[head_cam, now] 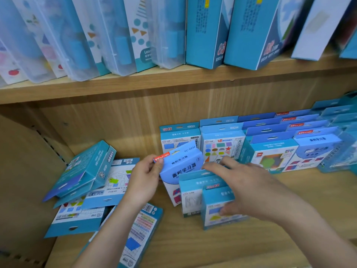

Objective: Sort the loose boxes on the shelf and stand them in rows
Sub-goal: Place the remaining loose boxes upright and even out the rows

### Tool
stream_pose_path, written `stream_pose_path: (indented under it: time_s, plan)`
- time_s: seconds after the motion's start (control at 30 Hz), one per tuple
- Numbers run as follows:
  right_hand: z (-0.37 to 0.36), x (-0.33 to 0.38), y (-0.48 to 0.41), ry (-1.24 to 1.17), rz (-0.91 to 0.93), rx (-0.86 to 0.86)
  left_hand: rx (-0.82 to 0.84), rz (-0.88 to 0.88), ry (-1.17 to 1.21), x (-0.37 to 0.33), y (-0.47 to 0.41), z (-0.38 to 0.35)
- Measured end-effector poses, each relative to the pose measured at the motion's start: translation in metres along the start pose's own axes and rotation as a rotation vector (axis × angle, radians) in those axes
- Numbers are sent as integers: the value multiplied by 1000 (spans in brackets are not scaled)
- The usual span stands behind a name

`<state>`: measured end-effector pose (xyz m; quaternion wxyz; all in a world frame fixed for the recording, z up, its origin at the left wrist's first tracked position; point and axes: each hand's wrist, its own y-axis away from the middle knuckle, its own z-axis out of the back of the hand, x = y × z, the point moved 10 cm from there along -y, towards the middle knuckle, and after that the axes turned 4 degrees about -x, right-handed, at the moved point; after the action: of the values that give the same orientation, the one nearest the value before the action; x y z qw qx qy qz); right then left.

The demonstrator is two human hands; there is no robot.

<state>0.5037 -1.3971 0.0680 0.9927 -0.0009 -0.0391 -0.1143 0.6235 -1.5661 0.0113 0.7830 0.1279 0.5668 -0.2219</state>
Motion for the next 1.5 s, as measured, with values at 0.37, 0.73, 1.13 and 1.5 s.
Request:
stream_pose_path:
  time_s: [0.37,0.73,1.13,1.5]
  plan:
    - [-24,-98,41,-806,-524,-67,-208,81,282,-10,16,26]
    - [-134,-71,62,-1179,-837,-148,-348,-25,337,-40,54,34]
    - [-85,-59,53,-888,-617,-389,-269,110,446,-36,68,20]
    - [-4,-23,72,-378,-331,-401,-44,101,535,-60,78,-44]
